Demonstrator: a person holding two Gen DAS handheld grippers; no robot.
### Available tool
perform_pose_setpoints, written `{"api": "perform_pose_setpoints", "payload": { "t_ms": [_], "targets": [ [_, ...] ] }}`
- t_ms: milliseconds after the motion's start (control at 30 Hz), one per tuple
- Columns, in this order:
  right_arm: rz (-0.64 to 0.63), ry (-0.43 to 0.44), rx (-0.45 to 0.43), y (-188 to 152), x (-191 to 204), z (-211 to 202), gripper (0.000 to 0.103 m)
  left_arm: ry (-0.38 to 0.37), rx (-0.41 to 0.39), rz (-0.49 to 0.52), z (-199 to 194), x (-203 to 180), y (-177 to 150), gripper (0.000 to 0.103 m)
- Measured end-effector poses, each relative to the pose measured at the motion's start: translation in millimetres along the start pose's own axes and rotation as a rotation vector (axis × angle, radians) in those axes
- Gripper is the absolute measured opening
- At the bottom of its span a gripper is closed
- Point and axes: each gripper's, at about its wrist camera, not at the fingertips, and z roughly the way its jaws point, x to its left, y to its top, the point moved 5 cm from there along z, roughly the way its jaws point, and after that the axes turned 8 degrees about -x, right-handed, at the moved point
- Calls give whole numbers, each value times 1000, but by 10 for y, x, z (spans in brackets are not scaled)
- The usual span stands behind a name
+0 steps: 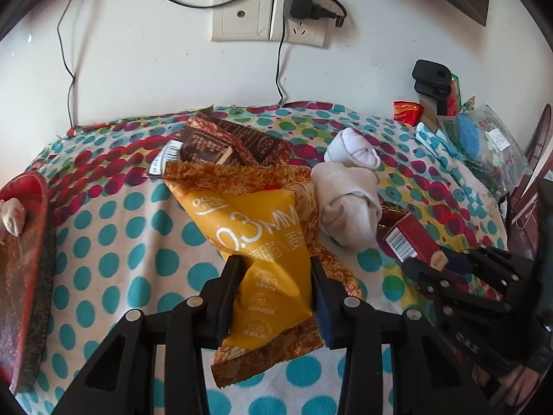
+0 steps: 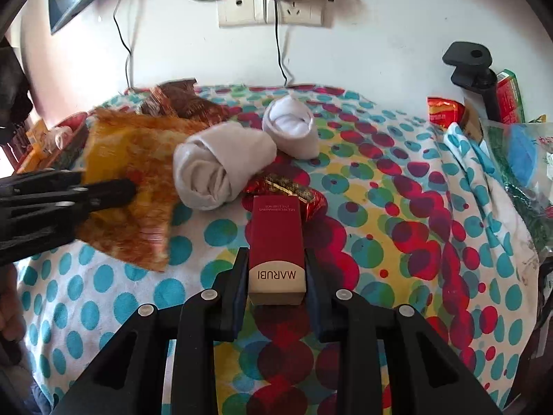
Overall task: Organize objects
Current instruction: 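Grasp the yellow chip bag with the left gripper and lift it, then carry the yellow chip bag into the red tray and release it with the left gripper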
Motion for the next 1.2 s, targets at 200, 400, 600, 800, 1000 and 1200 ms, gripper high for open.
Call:
{"api": "perform_pose_setpoints", "payload": {
  "t_ms": [200, 400, 600, 800, 1000, 1200],
  "targets": [
    [-33, -21, -8, 2, 13, -12, 28, 25, -20, -9, -241, 121, 3, 39],
    [-54, -35, -1, -6, 56, 3, 28, 56, -49, -14, -505, 284, 48, 39],
    [-55, -41, 7, -15, 58, 15, 28, 96, -81, -12, -725, 417, 107, 39],
    [-57, -42, 7, -14, 48, 20, 28, 143, -102, -8, -916, 573, 167, 39],
    [-55, -40, 7, -9, 51, 20, 28, 221, -136, -3, -1152, 889, 284, 39],
    [-52, -40, 7, -12, 52, 21, 28, 310, -137, -29, -1308, 1338, 304, 39]
  ]
}}
